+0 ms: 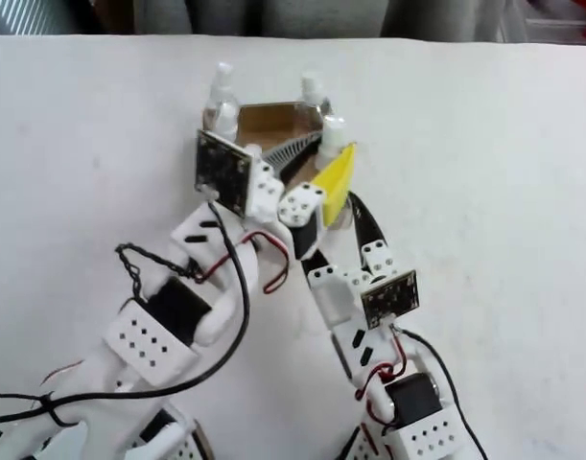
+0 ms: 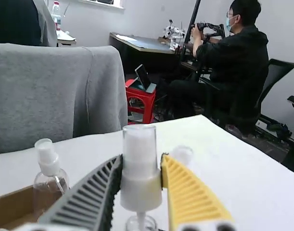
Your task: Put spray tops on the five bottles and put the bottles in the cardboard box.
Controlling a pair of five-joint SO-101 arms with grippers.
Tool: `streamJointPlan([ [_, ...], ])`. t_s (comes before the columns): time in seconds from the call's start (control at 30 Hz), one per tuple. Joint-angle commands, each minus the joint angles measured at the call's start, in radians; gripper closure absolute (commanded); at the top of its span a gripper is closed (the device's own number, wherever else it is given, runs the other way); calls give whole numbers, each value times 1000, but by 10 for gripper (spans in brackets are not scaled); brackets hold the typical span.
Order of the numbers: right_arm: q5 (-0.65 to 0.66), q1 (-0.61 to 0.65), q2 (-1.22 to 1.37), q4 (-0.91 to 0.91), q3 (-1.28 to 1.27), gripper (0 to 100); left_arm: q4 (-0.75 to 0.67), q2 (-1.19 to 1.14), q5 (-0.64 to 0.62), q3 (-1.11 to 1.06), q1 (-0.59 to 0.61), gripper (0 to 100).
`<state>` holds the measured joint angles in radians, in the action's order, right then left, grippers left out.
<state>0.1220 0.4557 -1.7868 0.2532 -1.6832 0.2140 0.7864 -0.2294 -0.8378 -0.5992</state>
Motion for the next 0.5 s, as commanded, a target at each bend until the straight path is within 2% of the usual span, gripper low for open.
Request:
streamJointPlan([
  [0.0, -3, -15, -15, -5, -8, 933, -6, 31, -2, 0, -25, 969],
  [0.23, -17, -30, -15, -4, -8, 933, -6, 33, 5, -41, -21, 969],
  [0.37, -149, -30, -15, 1, -8, 933, -6, 33, 6, -46, -21, 969],
  [0.47, -172, -30, -15, 2, -8, 933, -6, 33, 6, -66, -21, 969],
])
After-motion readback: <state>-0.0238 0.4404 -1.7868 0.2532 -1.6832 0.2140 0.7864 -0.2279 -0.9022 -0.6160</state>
